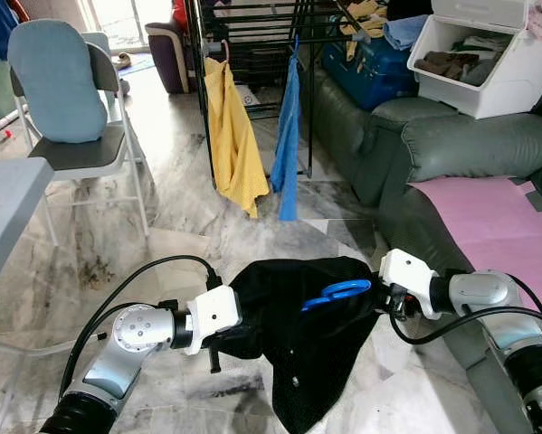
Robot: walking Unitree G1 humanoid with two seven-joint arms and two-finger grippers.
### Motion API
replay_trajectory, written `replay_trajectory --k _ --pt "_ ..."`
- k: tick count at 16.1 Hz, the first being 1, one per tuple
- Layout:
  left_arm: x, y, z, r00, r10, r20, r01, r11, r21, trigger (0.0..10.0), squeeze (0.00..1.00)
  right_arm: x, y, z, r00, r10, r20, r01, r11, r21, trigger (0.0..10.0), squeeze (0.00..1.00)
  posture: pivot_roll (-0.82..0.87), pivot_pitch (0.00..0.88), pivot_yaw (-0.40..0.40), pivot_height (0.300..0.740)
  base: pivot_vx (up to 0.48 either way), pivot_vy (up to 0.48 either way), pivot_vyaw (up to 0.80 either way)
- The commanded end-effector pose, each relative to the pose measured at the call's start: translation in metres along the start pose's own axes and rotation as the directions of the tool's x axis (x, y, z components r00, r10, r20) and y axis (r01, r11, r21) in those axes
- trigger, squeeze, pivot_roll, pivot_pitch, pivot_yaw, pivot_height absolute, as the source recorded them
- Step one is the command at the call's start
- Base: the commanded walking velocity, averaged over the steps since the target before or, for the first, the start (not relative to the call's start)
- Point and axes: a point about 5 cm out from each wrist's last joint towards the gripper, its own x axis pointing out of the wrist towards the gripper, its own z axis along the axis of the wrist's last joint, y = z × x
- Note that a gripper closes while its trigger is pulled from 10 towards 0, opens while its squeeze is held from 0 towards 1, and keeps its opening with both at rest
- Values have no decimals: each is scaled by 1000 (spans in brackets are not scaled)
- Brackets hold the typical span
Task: Hang hanger
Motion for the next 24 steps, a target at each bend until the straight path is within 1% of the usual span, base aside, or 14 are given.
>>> replay_trajectory --k 1,4,5,6,10,11,13,14,16,18,20,21,23,24 --pt "8 8 22 994 18 112 -25 998 58 10000 0 11 10 7 997 80 21 -80 996 -29 0 0 -131 0 -18 740 0 0 0" --pt "9 13 17 995 67 72 -71 996 60 10000 0 11 9 5 999 41 4 -41 999 -30 0 0 -132 0 -17 740 0 0 0" --pt "9 19 15 989 130 70 -133 990 51 10000 431 12 7 4 1000 -4 2 4 1000 -23 0 0 -132 0 -16 740 0 0 0" --pt "9 22 15 981 171 88 -173 985 21 10000 1000 14 6 5 999 -38 17 38 999 -2 0 0 -132 0 -16 740 0 0 0" --pt "8 24 15 976 193 99 -197 980 32 10000 1000 17 5 2 996 -87 6 87 996 26 0 0 -130 0 -15 740 0 0 0" --pt "6 26 14 972 214 96 -220 974 54 10000 1000 18 4 1 994 -112 -7 113 993 41 0 0 -130 0 -13 740 0 0 0" --pt "6 28 13 969 227 99 -232 972 47 10000 1000 19 1 1 990 -138 -5 138 987 81 0 0 -130 0 -13 740 0 0 0" --pt "5 30 13 966 240 97 -247 967 63 10000 1000 19 1 0 989 -145 -11 146 983 109 0 0 -130 0 -13 740 0 0 0" --pt "4 31 12 964 247 98 -255 964 77 10000 1000 20 2 -1 989 -148 -19 150 981 125 0 0 -130 0 -11 740 0 0 0" --pt "2 27 11 972 205 116 -215 974 75 10000 1000 22 3 0 988 -151 -16 152 976 154 0 0 -130 0 -11 740 0 0 0" --pt "1 18 7 986 139 97 -146 987 69 10000 1000 24 3 0 987 -158 -25 160 972 175 0 0 -130 0 -11 740 0 0 0" --pt "-1 9 -1 997 58 44 -62 991 115 10000 1000 25 0 5 984 -176 -9 174 963 206 0 0 -130 0 -11 740 0 0 0" --pt "-3 9 -2 998 58 34 -62 988 138 10000 1000 25 -4 8 980 -198 -13 197 958 210 0 0 -130 0 -11 740 0 0 0" --pt "-4 16 1 996 80 45 -86 985 148 10000 1000 24 -6 9 977 -211 -23 210 953 219 0 0 -130 0 -15 740 0 0 0"
